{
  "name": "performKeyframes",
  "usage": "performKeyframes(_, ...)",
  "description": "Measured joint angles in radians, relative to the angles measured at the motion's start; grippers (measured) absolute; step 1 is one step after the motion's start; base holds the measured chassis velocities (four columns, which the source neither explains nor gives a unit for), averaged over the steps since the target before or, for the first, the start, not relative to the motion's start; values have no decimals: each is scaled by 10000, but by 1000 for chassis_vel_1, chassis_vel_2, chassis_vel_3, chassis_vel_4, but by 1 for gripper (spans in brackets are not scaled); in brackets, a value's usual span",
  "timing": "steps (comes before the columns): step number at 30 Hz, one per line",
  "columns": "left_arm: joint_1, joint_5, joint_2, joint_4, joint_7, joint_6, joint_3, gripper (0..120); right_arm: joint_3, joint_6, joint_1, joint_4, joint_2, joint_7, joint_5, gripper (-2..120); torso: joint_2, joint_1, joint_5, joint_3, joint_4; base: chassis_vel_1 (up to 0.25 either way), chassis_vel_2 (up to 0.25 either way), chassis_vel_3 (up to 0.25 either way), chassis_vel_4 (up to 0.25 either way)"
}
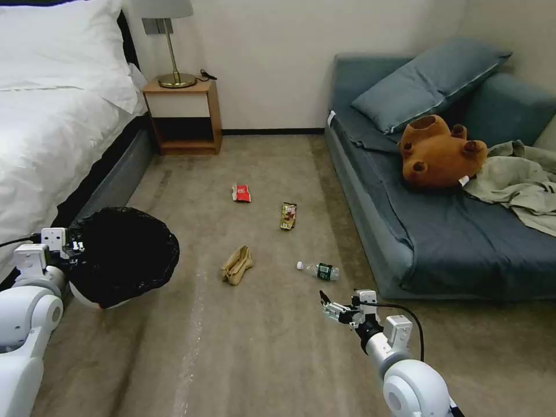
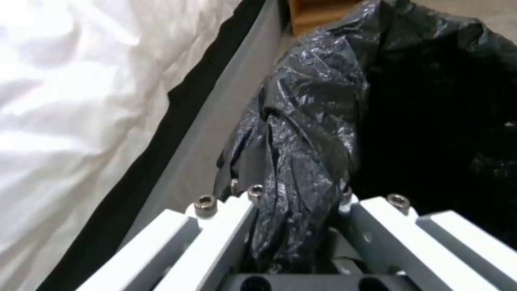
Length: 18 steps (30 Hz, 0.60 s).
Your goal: Pick up the trash bin, then pick up the garbage on the floor and place it into the trash bin.
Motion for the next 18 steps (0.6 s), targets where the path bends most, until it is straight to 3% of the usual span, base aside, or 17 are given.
performKeyframes(18,27,26,-2,212,13,-7,9,4,-217,7,205,-318,53,2,-7,100,0,-1,-1,0,0,-121,117,113,-119)
